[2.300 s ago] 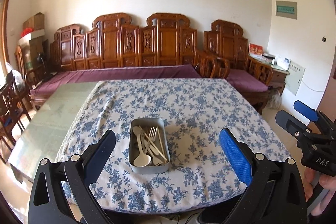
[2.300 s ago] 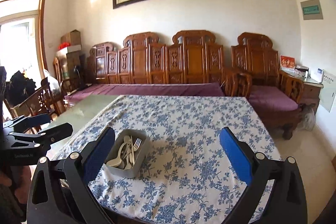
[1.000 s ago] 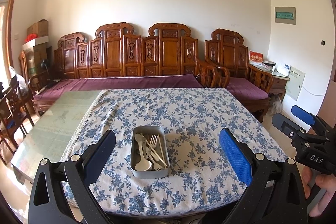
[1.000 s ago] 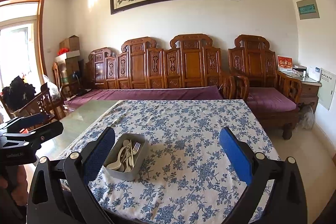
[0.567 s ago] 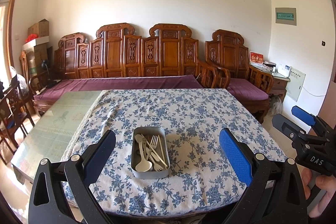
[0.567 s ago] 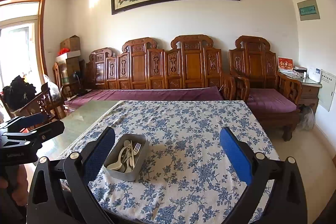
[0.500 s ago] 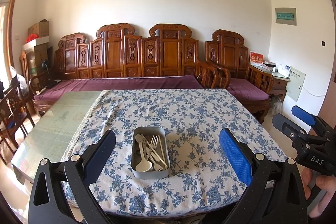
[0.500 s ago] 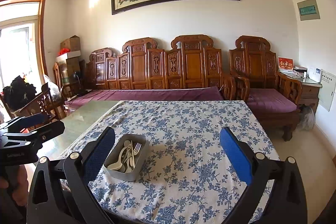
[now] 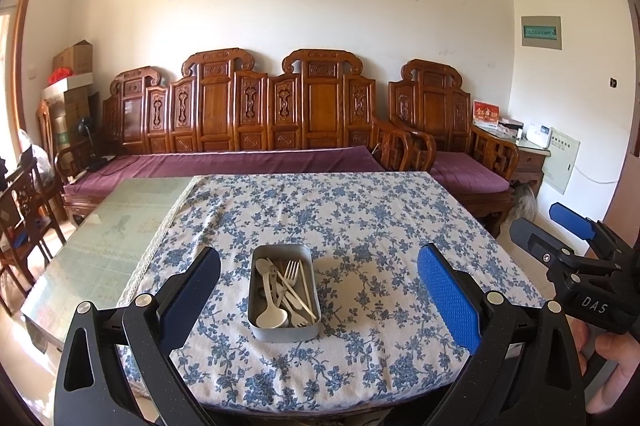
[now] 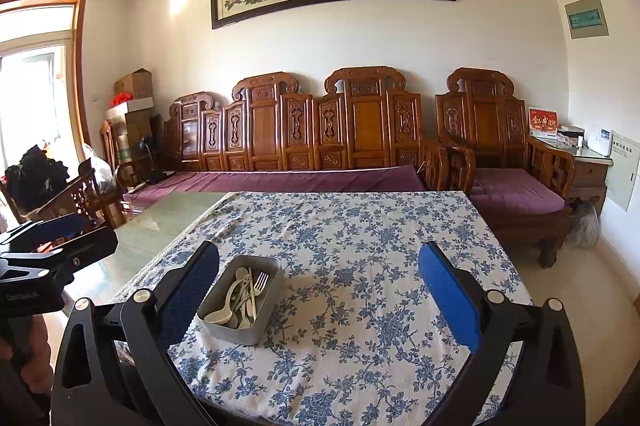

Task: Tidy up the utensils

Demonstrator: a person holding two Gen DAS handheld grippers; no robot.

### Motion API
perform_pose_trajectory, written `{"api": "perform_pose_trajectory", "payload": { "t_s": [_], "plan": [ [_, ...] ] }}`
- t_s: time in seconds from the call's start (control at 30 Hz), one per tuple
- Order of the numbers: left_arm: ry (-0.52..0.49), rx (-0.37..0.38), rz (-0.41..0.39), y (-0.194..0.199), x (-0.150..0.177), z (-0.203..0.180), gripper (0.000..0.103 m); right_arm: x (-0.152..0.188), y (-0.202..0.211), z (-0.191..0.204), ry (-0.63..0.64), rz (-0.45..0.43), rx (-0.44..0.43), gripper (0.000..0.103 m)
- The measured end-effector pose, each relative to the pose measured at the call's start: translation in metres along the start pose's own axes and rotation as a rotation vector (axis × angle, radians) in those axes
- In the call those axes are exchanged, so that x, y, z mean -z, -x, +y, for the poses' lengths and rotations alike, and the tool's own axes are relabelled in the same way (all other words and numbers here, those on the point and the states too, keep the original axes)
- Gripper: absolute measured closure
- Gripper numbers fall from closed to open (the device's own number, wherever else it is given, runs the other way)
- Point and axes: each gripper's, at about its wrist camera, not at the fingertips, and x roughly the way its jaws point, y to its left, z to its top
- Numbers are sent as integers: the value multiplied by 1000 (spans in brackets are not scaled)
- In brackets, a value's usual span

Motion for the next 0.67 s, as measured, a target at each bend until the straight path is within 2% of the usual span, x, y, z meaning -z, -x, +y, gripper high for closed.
{"api": "perform_pose_trajectory", "payload": {
  "t_s": [0.67],
  "plan": [
    [0,5,3,2,0,-2,8,-1,2,1,1,-5,-7,3]
  ]
}}
